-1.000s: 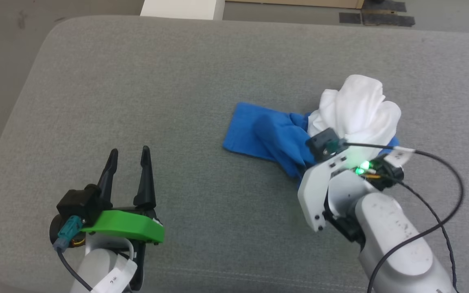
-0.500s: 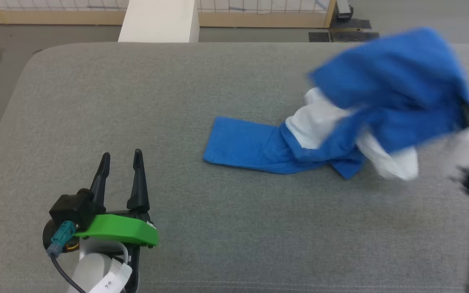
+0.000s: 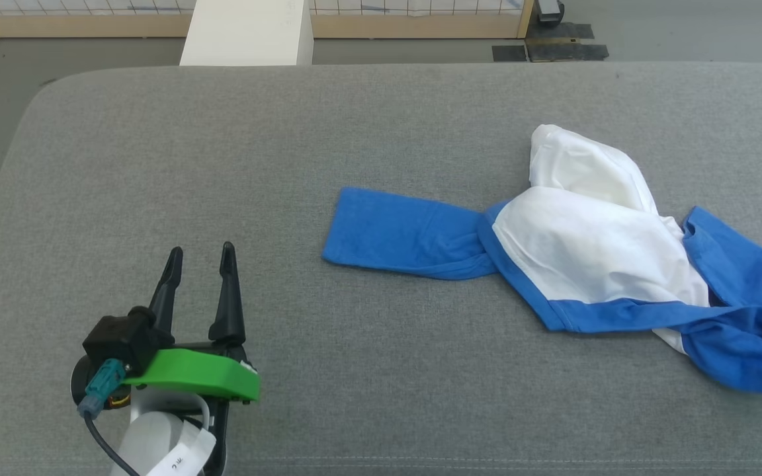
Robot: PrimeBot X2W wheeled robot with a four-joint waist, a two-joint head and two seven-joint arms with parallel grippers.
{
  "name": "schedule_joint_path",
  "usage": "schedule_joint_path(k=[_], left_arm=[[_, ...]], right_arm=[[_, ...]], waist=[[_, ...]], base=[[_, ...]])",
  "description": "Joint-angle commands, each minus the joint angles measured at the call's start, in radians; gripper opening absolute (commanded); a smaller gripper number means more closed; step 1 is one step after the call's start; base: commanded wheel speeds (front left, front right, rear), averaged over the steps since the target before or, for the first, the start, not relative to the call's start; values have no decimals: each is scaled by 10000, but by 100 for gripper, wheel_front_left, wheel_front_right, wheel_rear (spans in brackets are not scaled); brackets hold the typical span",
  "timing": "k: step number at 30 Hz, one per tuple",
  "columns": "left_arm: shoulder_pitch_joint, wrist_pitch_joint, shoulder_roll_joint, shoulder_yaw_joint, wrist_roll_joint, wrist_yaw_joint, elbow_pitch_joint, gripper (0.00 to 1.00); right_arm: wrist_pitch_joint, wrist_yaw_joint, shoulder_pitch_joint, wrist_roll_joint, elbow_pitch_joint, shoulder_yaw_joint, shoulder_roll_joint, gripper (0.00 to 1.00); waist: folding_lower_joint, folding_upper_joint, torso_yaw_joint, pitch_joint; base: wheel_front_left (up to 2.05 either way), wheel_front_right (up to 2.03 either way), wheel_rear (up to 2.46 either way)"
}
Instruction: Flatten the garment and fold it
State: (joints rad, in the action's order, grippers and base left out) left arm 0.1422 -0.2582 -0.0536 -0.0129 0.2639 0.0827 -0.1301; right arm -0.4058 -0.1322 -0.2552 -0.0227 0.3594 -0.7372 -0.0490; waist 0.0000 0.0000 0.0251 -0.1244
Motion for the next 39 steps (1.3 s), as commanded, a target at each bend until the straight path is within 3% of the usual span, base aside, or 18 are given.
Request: schedule_joint_path(k=[1, 5, 10, 16, 26, 32, 33, 38, 39], left_arm=[[-166, -36, 32, 11, -123, 63, -28, 100], [-203, -36, 32, -76, -87, 70, -92, 100], [-212, -36, 33, -349, -47, 74, -184, 100], [693, 326, 33, -1648, -238, 273, -997, 100], [3639, 2525, 33, -4389, -1, 454, -3606, 100], [5074, 3920, 33, -5213, 264, 472, -5019, 100], [5627, 4732, 33, -5550, 492, 475, -5580, 100], [6153, 6291, 33, -5756, 815, 320, -6456, 100], [6200, 6650, 33, -5743, 858, 206, -6642, 67]], right_arm=[[420, 15, 28, -113, -37, 138, -12, 100], [2088, 15, 303, -447, -713, 1060, -12, 100], [4040, 15, 1243, -1168, -2085, 3491, -12, 100], [4472, 15, 1929, -1797, -3006, 5324, -12, 100], [4750, 15, 1536, -2223, -2995, 6340, -12, 100], [4941, 15, 1234, -2336, -2827, 6660, -12, 100], [5079, 15, 1107, -2468, -2701, 6754, -12, 100], [5277, 15, 948, -2610, -2489, 6880, -12, 100], [5313, 15, 921, -2633, -2448, 6906, -12, 100]], waist=[[0, 0, -4, 22], [0, 0, -64, 129], [0, 0, -15, 145], [0, 0, 284, -223], [0, 0, 1208, -1139], [0, 0, 1718, -1647], [0, 0, 1903, -1831], [0, 0, 2075, -1969], [0, 0, 2096, -1968]], base=[[0, 0, 0], [0, 0, 0], [0, 0, 0], [0, 0, 0], [0, 0, 0], [0, 0, 0], [0, 0, 0], [0, 0, 0], [0, 0, 0]])
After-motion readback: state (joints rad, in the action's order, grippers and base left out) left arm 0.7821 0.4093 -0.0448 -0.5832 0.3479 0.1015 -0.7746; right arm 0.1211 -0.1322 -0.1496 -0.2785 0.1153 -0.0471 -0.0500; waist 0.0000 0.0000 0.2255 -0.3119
